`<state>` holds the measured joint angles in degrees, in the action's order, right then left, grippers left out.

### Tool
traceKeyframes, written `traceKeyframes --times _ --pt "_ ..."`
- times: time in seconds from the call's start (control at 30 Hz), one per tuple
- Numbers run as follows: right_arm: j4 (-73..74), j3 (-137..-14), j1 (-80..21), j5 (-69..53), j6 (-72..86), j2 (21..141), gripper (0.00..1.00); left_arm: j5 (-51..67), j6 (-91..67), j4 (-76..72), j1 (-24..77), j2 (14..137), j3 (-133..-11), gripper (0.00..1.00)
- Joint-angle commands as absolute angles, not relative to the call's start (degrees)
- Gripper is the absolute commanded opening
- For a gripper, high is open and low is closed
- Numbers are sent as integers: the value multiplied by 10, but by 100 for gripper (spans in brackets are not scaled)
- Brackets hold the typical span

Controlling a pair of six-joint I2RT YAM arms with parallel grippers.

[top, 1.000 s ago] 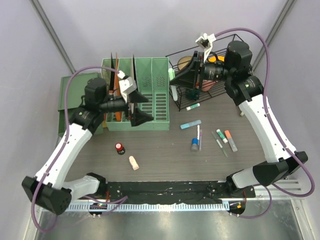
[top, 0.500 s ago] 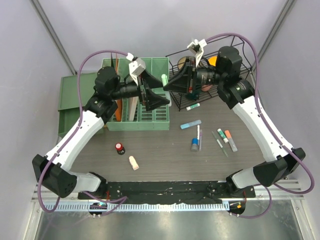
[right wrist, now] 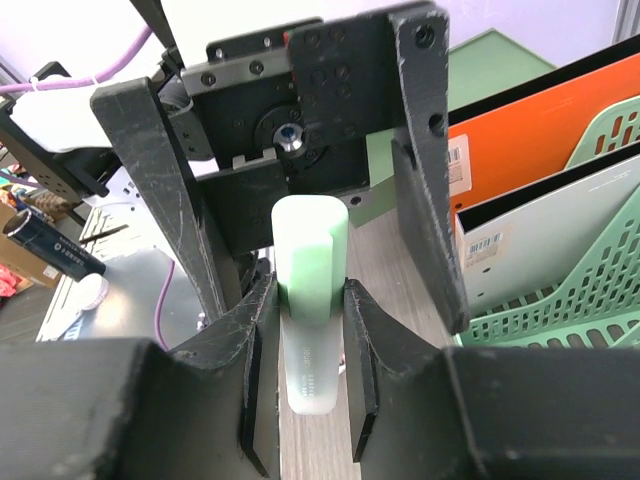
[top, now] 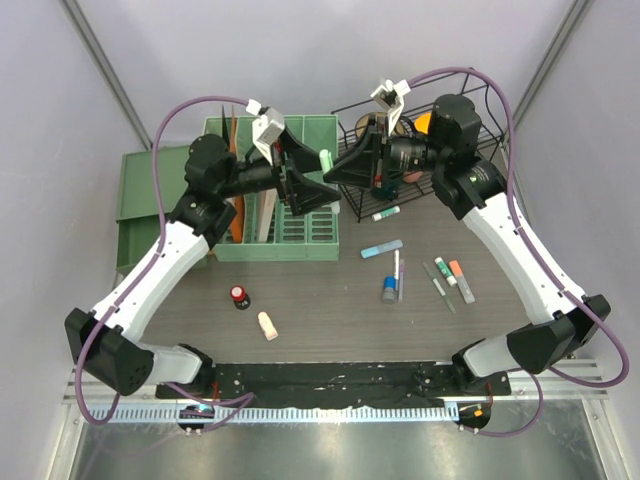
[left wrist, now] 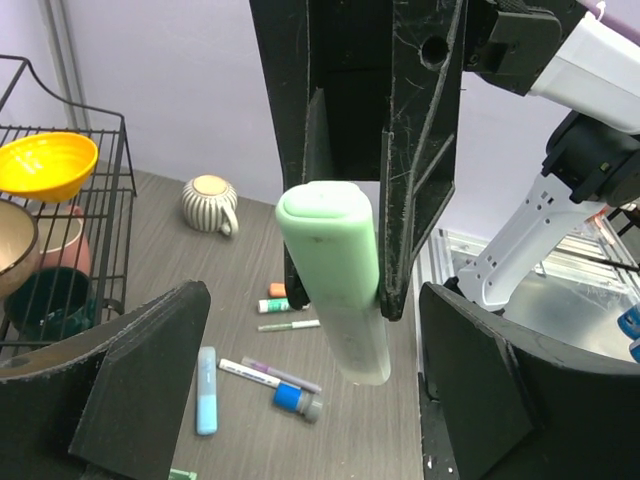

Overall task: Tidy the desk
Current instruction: Pick up the stationery from the center of the board, then place the stationery in the drawer.

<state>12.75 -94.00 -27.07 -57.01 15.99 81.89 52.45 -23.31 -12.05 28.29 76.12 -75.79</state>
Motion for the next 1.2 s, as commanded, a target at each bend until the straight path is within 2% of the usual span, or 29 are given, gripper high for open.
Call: traceKeyframes --times 0.0,0.23,0.37,0.4,0.47,0.5,0.57,0.6,0.73,0.83,0.9,1.03,1.17 --pt "92 -941 -274 -563 171 798 14 519 -248 -158 292 753 -745 88" --pt "80 -947 -275 -566 185 803 15 520 -244 -158 295 751 -737 77" --pt "81 -940 -275 -564 182 801 18 527 -245 -159 296 753 -736 60" --pt "82 -939 -274 -563 180 801 19 528 -245 -159 296 753 -737 48" --pt "81 -935 -275 -560 179 799 22 528 -249 -160 295 752 -741 37" --pt "81 -933 -274 -560 179 800 23 530 -250 -160 296 752 -742 29" --pt "83 -930 -274 -559 177 800 27 531 -250 -160 295 750 -742 20" --pt "83 -927 -275 -556 176 797 31 528 -251 -159 296 747 -742 2" --pt "97 -920 -275 -540 155 783 46 516 -241 -146 295 734 -742 0" --pt "129 -919 -274 -494 124 768 71 507 -224 -119 289 721 -744 0" --pt "148 -915 -274 -469 100 759 82 503 -216 -104 278 713 -748 0" --pt "179 -913 -274 -436 68 737 87 489 -174 -39 253 688 -767 0" --pt "228 -923 -267 -392 31 725 87 441 -47 136 229 659 -807 0"
